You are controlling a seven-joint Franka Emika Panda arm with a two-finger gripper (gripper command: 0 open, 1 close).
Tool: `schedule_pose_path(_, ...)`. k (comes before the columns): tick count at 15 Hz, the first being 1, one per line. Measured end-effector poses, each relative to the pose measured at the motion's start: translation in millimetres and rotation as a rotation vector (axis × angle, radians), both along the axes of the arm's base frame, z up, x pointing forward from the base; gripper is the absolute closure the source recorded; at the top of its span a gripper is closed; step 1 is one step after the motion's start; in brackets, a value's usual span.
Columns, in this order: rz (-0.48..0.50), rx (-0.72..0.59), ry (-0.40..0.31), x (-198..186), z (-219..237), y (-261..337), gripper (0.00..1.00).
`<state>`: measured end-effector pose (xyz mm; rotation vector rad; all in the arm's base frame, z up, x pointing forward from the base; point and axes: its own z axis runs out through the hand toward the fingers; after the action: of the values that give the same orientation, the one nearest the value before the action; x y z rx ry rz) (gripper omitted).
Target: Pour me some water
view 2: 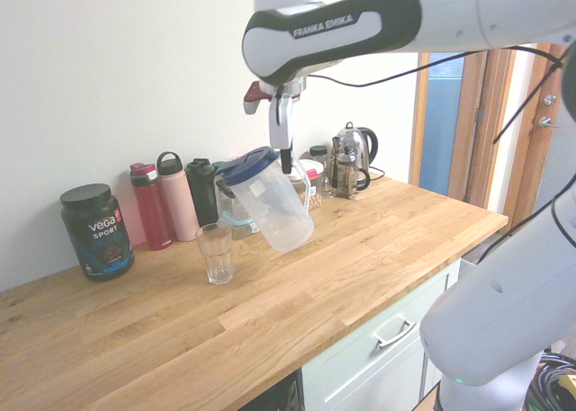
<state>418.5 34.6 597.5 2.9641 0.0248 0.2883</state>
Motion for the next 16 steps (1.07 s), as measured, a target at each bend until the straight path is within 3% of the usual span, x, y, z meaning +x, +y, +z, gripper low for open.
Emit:
schedule_pose_path(5,0.041,-0.168,0.055,52,-35,43,1.00)
schedule_pose_path(16,0.201,-0.549,0.166,66,-74,72,1.00)
